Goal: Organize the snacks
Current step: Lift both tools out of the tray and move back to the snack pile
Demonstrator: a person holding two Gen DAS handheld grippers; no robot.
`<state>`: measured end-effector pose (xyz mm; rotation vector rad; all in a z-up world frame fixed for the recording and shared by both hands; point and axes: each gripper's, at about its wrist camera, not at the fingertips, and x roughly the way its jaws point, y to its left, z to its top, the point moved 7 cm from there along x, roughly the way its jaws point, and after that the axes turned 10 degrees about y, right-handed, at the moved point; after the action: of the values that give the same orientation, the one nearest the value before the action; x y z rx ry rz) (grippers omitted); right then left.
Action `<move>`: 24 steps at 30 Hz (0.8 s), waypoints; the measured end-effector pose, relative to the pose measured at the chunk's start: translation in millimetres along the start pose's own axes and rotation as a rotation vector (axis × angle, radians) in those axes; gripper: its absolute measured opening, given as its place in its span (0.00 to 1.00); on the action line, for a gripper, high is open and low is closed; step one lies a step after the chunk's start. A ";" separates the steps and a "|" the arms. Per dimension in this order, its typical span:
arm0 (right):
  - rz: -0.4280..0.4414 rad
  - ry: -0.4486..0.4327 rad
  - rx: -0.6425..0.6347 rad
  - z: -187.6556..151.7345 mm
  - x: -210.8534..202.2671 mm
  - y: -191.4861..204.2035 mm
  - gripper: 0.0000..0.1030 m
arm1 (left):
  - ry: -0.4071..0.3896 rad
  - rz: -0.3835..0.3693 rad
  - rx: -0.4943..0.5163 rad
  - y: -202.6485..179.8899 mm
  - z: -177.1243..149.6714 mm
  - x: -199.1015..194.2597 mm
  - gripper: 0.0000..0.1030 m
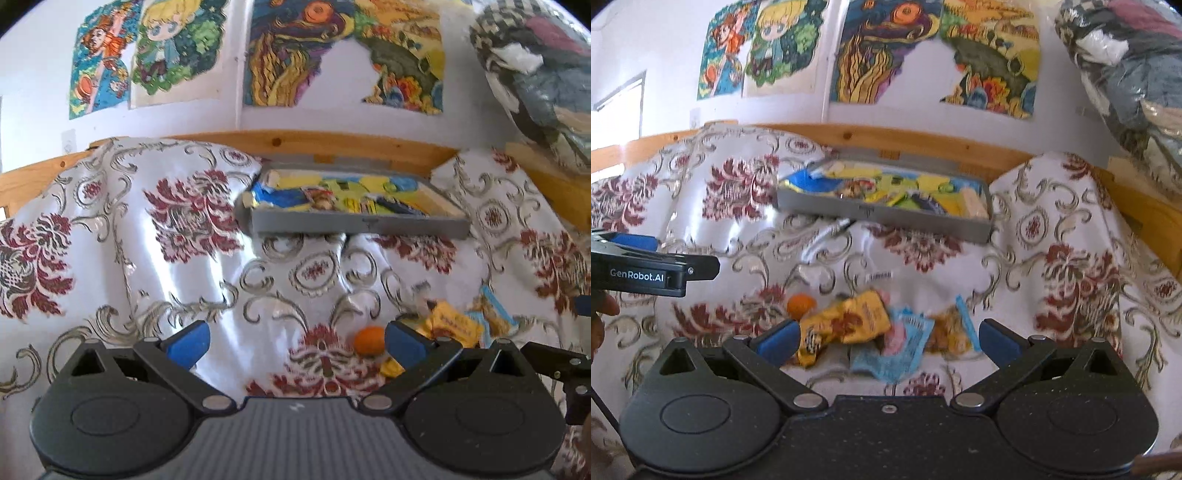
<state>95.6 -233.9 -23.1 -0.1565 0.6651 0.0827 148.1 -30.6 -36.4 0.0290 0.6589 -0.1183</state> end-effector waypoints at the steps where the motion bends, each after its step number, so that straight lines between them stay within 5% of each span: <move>1: -0.001 0.013 -0.003 -3.4 1.7 0.3 0.99 | 0.008 -0.004 0.005 -1.4 -1.9 1.3 0.99; 12: 0.003 0.123 0.018 -32.0 16.5 -4.2 0.99 | 0.088 -0.023 0.035 -10.0 -19.8 13.1 0.99; 24: -0.006 0.152 0.036 -38.5 19.7 -11.5 0.99 | 0.151 -0.034 0.060 -16.2 -25.1 21.2 0.99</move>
<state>89.1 -251.2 -63.8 -0.1313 0.8168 0.0535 147.5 -47.3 -69.1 0.0851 0.8067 -0.1697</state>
